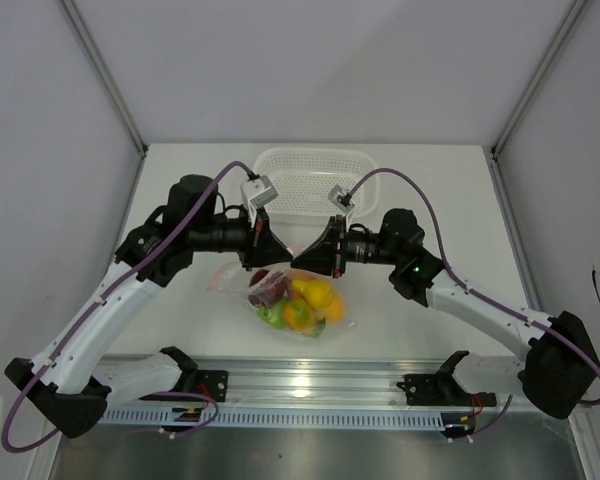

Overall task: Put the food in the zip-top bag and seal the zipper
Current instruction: Zip the zipper food storage bag at the center of the board.

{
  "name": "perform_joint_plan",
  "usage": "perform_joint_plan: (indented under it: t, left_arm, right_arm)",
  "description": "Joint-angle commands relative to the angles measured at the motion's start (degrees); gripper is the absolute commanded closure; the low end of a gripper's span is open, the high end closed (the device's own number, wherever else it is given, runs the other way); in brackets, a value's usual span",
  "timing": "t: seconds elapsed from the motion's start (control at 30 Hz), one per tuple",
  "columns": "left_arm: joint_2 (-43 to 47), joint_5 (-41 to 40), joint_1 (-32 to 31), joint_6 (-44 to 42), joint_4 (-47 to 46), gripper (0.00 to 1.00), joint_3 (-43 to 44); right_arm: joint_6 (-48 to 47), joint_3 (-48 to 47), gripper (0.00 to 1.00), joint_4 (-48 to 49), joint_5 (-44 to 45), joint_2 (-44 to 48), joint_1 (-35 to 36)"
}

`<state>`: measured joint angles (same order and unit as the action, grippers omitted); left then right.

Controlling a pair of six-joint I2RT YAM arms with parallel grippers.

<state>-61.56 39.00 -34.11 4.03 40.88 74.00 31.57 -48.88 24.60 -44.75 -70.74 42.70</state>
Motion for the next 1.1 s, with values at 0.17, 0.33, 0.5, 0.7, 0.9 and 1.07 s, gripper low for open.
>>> perform_joint_plan:
  t: [0.17, 0.33, 0.5, 0.7, 0.9, 1.07]
  left_arm:
    - [2.8, -1.2, 0.1, -0.9, 1.4, 0.99, -1.7]
    - [2.5, -0.9, 0.2, -0.9, 1.6, 0.99, -1.8]
    - [2.8, -2.3, 0.3, -1.0, 2.2, 0.99, -2.3]
    - [4.8, -3.2, 1.0, -1.7, 3.1, 0.99, -3.4]
    - [2.9, -1.1, 1.0, -1.7, 2.8, 0.99, 1.0]
    - [0.9, 0.4, 1.0, -1.7, 2.7, 0.99, 4.7]
  right_arm:
    - [6.7, 4.2, 1.0, 10.7, 12.3, 6.0, -2.0]
    - [8.8, 5.2, 1.0, 12.2, 14.2, 9.0, -3.4]
    - [9.8, 5.7, 1.0, 11.3, 15.6, 12.4, -5.5]
    - [6.9, 1.6, 1.0, 3.0, 5.0, 9.9, -8.2]
    - [-9.7, -11.8, 0.74, -19.4, -9.7, 3.9, -6.5]
    - [-22.2, -19.4, 0.46, -33.4, -12.6, 1.2, -5.7]
